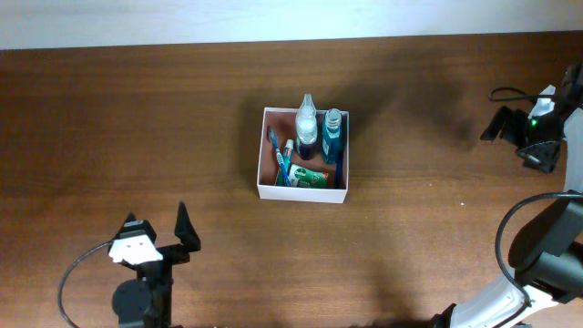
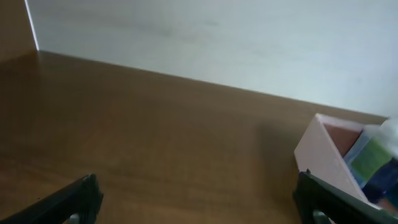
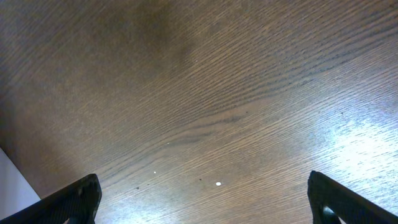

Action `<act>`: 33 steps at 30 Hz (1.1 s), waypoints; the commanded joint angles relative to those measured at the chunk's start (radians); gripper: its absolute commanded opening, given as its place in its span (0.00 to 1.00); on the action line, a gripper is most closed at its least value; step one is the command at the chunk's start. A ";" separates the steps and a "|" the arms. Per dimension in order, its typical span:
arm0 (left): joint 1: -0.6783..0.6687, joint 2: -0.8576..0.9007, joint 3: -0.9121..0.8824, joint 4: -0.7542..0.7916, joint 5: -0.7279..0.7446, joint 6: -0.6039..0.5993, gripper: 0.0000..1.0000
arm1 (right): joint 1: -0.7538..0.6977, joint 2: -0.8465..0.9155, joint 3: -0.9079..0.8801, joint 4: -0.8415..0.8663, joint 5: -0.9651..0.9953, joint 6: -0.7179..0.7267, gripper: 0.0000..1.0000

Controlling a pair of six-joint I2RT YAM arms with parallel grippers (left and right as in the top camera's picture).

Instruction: Pack container

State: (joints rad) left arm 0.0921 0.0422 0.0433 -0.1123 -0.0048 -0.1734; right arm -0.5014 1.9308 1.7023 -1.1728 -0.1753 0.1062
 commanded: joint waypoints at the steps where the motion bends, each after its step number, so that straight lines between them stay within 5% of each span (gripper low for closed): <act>1: 0.007 -0.037 -0.021 0.002 -0.010 0.033 0.99 | 0.005 -0.005 -0.003 0.003 0.003 0.007 0.99; 33: 0.007 -0.036 -0.021 0.003 -0.010 0.059 1.00 | 0.027 -0.018 -0.003 0.003 0.003 0.007 0.99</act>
State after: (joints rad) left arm 0.0929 0.0166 0.0296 -0.1123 -0.0078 -0.1337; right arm -0.4999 1.9308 1.7023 -1.1725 -0.1753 0.1062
